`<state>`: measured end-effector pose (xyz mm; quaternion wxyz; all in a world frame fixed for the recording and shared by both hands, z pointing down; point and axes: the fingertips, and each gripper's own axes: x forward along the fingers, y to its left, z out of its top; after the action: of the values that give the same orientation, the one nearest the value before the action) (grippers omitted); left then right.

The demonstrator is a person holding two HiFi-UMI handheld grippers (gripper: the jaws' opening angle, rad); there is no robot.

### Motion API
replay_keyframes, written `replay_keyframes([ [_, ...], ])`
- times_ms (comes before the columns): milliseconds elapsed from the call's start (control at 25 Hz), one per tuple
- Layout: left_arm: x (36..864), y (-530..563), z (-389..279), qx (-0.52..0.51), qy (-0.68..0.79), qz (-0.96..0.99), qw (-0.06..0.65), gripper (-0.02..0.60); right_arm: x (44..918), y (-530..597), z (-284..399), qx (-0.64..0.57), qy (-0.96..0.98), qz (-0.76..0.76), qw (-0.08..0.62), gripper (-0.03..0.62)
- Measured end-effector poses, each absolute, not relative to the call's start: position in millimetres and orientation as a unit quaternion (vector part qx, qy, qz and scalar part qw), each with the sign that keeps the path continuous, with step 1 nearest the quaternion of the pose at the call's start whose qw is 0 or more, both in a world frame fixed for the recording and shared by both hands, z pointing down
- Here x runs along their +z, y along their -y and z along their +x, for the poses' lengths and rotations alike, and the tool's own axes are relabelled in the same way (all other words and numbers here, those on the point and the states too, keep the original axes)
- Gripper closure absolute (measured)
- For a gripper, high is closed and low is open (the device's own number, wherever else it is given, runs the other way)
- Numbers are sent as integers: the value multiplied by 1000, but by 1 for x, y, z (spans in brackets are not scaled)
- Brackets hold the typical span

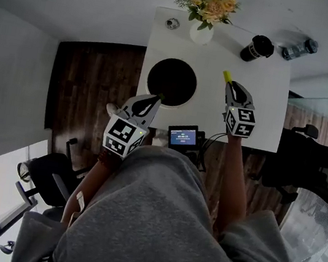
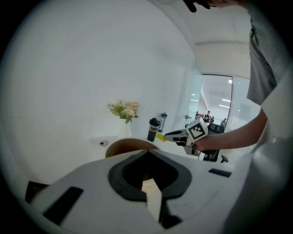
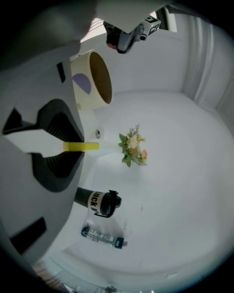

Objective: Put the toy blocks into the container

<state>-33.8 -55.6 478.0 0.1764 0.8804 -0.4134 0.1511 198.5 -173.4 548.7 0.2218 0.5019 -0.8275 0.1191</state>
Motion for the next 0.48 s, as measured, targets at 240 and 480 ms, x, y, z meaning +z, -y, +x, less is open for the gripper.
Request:
replay_keyframes([
  [240,478,54,-34,143,416,880,179,577,493,166,155,95,858,475,168,533],
  [480,479,52,-36,139,418,879,181,578,455,155,104,55,890,426,154,533],
])
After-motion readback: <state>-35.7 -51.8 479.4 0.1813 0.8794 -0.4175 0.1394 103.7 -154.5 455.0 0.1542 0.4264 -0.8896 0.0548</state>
